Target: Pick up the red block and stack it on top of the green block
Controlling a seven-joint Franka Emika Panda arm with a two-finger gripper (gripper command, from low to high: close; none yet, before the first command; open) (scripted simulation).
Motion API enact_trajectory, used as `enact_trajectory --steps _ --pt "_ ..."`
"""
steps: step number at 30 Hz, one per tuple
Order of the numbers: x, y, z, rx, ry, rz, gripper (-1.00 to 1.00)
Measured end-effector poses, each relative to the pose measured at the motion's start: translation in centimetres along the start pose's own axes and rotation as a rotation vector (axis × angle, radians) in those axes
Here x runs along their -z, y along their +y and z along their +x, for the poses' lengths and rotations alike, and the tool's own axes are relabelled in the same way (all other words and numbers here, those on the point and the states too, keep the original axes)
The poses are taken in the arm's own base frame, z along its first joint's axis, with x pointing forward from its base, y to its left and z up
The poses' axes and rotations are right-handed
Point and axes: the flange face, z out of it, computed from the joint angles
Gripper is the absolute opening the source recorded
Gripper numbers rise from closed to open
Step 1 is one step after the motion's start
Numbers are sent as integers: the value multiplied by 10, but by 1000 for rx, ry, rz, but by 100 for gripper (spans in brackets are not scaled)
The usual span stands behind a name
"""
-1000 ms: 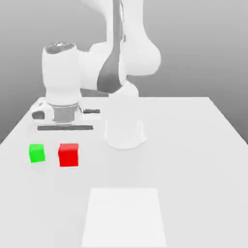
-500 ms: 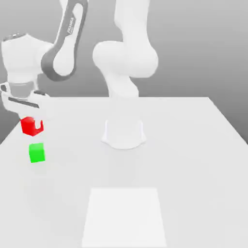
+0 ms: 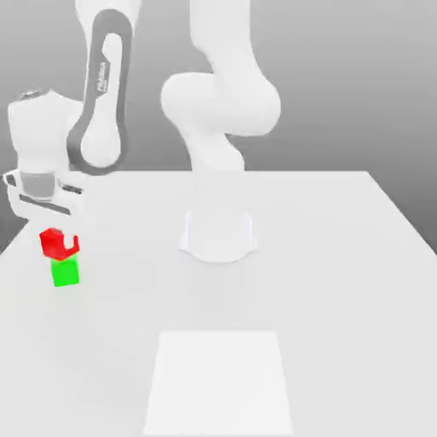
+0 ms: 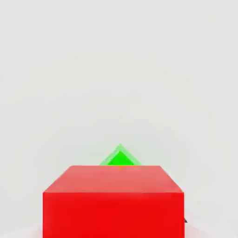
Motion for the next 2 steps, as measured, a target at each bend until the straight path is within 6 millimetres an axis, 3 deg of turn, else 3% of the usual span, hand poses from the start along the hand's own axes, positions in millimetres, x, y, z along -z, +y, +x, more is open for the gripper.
enact_trajectory --steps 1,2 --pt "-3 1 -1 -2 -1 -2 100" --pt "-3 1 -1 -2 -1 -2 100"
